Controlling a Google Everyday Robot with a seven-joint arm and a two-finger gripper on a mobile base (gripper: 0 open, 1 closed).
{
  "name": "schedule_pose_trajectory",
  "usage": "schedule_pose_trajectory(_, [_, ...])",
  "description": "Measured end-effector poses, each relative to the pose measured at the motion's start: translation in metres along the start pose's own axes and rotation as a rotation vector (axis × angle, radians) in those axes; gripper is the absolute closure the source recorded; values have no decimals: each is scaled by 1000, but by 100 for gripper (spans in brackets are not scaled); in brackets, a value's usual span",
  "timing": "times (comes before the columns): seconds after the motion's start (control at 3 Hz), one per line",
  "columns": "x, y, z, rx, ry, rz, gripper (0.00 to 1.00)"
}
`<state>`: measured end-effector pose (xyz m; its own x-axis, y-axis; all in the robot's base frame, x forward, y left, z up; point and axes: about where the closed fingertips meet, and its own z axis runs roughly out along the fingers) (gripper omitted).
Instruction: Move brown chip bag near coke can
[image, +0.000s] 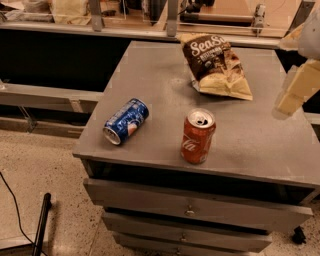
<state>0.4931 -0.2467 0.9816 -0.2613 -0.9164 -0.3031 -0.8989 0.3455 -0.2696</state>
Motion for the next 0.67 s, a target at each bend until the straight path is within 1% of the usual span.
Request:
schedule_pose_trajectory(0.33, [6, -53, 15, 4, -44, 45, 0])
schedule_pose_trajectory(0.67, [2, -102, 36, 7, -106, 102, 0])
